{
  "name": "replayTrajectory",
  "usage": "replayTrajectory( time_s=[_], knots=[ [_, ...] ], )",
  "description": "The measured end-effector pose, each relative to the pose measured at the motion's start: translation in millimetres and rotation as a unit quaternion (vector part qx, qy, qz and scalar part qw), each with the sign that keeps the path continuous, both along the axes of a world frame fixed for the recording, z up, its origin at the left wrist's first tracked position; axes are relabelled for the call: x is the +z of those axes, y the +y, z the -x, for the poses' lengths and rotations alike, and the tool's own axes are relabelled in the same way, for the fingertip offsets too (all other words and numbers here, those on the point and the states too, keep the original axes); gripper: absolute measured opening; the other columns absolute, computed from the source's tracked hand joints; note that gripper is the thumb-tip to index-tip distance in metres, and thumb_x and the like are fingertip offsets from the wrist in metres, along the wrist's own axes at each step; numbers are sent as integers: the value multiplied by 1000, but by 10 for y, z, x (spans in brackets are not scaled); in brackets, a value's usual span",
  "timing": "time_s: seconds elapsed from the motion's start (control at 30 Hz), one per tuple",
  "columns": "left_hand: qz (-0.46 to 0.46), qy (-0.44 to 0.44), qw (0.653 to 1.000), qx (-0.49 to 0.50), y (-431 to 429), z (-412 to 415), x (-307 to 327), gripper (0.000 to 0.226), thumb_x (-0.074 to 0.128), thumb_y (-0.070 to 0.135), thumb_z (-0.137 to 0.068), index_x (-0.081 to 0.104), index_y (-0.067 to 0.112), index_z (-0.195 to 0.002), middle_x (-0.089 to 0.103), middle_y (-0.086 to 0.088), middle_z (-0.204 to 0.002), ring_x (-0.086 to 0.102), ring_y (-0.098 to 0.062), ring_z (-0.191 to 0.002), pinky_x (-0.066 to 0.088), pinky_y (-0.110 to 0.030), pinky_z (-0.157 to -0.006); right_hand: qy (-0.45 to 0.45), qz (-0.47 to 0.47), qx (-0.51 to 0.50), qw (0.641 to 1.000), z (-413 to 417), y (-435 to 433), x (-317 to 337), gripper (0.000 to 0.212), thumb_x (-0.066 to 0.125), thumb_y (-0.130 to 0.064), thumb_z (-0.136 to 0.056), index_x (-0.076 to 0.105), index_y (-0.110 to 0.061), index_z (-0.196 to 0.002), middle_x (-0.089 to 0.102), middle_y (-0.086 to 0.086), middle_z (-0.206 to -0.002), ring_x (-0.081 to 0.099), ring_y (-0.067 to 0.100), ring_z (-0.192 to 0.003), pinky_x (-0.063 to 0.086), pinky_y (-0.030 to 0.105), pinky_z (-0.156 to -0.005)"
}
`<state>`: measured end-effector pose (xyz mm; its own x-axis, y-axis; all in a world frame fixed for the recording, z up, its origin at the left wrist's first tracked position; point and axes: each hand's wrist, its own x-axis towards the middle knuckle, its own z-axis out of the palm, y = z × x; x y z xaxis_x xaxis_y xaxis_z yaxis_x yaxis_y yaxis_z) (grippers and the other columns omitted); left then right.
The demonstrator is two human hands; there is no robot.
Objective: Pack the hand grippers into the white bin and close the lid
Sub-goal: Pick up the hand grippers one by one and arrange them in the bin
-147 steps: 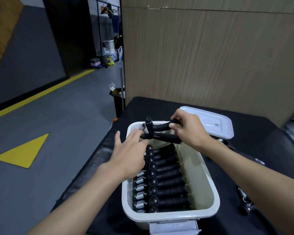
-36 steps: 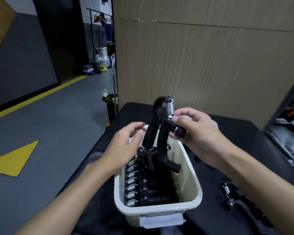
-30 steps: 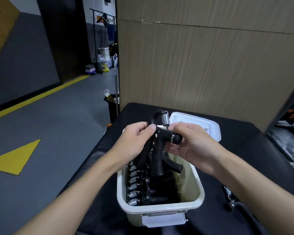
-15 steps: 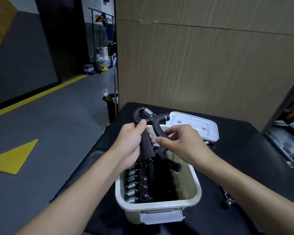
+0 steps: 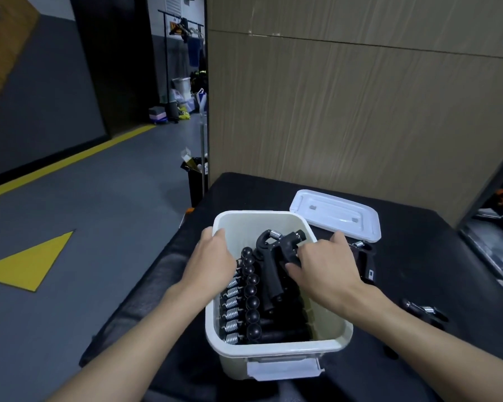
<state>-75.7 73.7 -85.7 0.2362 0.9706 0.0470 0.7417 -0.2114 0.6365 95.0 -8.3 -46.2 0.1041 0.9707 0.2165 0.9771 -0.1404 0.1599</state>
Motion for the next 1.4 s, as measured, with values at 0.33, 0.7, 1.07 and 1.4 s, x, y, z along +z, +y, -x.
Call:
replayTrajectory(
  time_s=[0.33,0.7,1.07,1.4],
  knots=[
    [-68,40,996,-41,-21,-3,13,53,40,-6,-89,39,3,-141,11,-11,-164,16,-26,-148,25,-31,-115,-21,11,21,1000,-3,24,-129,37,48,-52,-91,50,-23,-69,49,-3,-68,47,23,-90,25,37,-81],
    [-71,41,996,-42,3,1,-40,50,43,-2,-91,44,9,-140,7,-6,-165,12,-21,-150,29,-29,-111,-14,11,25,1000,-49,22,-240,37,47,-51,-93,66,-19,-91,63,0,-99,47,25,-103,25,39,-86],
    [-76,29,996,-35,-2,4,-41,55,41,-7,-90,44,9,-143,7,-4,-165,14,-19,-150,27,-26,-111,-31,-38,36,998,-76,-2,-330,41,50,-53,-91,69,-17,-82,67,0,-87,51,27,-94,30,41,-83],
    [-79,38,996,-34,-26,-3,-30,56,40,-7,-90,44,8,-143,10,-5,-165,17,-21,-150,25,-30,-114,336,-133,22,932,-412,-285,-286,31,44,-37,-96,63,-19,-80,62,-8,-80,55,14,-83,48,36,-77]
  ],
)
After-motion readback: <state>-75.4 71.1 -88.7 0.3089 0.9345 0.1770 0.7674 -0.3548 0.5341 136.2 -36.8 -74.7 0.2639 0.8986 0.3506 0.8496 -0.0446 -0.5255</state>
